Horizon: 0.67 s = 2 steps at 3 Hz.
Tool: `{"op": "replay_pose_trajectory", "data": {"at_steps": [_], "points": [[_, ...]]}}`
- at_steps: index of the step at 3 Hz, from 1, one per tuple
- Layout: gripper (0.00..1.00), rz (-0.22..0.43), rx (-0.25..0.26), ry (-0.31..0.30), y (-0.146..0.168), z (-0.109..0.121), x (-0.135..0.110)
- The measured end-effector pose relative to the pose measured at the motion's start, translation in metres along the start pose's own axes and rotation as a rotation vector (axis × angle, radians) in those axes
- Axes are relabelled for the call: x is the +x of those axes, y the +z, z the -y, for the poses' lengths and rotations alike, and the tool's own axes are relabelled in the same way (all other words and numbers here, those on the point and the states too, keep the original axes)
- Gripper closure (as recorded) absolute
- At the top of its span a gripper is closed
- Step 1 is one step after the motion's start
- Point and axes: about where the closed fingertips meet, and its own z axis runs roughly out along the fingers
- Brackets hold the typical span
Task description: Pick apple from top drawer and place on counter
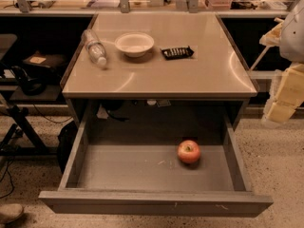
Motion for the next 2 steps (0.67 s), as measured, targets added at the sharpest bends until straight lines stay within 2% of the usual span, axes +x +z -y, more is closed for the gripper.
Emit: {"op": "replay_pose_trajectory", "data": {"at_steps": [1,2], "points": [[0.00,0.000,0.000,0.000,0.000,0.000,0.000],[0.00,0.038,-0.046,-0.011,0.027,-0.015,-0.008]]}}
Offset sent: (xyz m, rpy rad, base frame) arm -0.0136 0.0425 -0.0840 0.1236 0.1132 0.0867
